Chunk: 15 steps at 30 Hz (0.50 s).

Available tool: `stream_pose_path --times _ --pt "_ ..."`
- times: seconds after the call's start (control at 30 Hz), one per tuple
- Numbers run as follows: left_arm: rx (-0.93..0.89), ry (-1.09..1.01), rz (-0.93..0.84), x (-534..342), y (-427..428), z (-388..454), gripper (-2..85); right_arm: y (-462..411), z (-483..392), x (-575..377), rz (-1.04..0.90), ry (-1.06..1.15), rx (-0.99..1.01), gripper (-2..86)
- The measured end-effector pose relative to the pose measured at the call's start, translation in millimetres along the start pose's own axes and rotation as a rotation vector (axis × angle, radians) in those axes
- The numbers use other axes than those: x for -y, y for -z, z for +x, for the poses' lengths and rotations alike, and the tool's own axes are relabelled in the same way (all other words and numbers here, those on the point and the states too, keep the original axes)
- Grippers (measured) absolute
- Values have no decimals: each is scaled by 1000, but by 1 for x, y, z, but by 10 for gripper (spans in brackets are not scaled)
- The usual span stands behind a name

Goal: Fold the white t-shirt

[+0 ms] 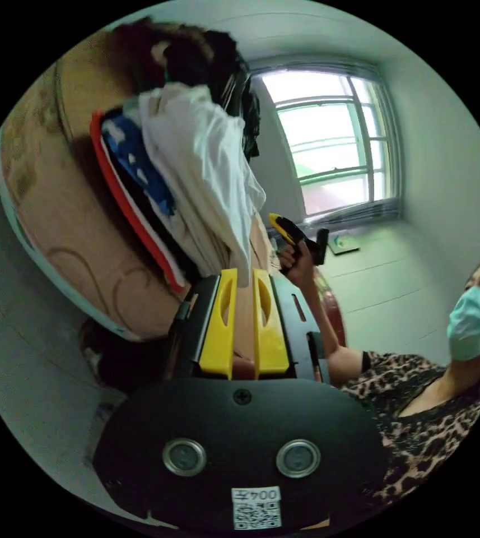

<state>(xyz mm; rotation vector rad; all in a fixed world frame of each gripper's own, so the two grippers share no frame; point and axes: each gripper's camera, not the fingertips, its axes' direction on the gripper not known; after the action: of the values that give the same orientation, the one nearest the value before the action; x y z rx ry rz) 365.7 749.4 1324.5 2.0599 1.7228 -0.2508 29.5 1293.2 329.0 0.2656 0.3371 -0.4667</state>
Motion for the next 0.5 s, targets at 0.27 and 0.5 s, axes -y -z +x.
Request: stream_pose_path --times 0.27,0.5 --pt "538 -491 96 97 -72 119 9 -81 -183 -25 -118 382 -32 -5" --pt "731 -422 -104 122 -145 118 5 -76 -199 0 -191 291 -50 -7"
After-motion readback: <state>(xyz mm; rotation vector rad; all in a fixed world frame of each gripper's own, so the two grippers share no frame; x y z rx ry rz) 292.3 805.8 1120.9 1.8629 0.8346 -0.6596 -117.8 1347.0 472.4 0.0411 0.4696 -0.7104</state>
